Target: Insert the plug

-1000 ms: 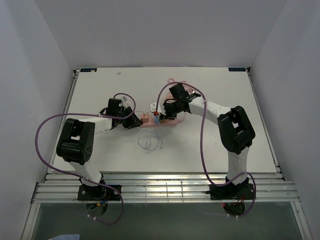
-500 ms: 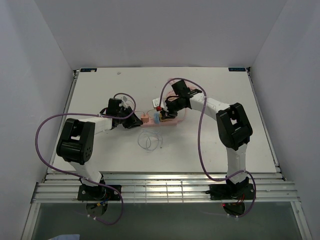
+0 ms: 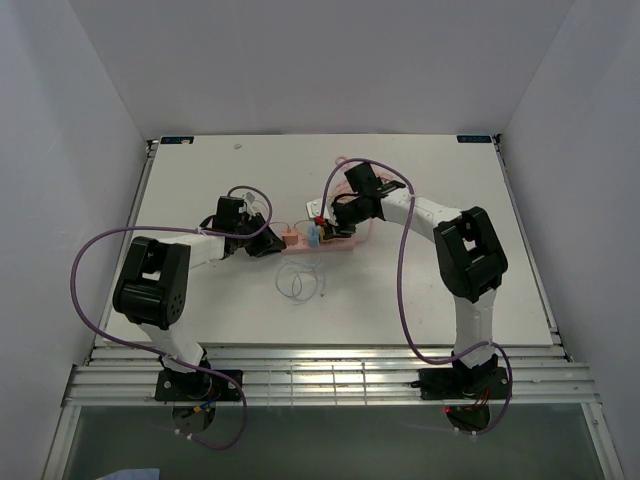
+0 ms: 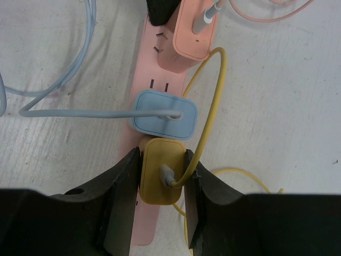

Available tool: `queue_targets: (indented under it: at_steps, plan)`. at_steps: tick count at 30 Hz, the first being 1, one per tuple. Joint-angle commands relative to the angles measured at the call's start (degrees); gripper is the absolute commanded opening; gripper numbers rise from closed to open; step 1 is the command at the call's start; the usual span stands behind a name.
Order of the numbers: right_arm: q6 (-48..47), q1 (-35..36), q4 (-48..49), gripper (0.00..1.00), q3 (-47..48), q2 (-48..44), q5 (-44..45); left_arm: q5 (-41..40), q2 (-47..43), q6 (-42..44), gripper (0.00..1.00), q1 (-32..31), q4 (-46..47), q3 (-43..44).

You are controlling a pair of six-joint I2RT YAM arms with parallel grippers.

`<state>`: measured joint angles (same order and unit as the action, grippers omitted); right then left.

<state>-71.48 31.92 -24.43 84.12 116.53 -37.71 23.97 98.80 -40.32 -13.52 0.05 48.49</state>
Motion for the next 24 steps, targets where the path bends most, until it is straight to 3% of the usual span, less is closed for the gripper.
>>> queue_targets:
  at_steps: [1, 24]
  plan:
    - [-1.73, -2.48, -15.13, 0.08, -7.83, 9.24, 17.95, -3.75, 3.94, 0.32, 0.30, -4.50, 2.93, -0.41]
    - [-1.73, -3.09, -9.51, 0.08, -13.80, 5.73, 16.71, -9.20, 5.43, -1.08, 0.27, -5.73, 0.91, 0.20]
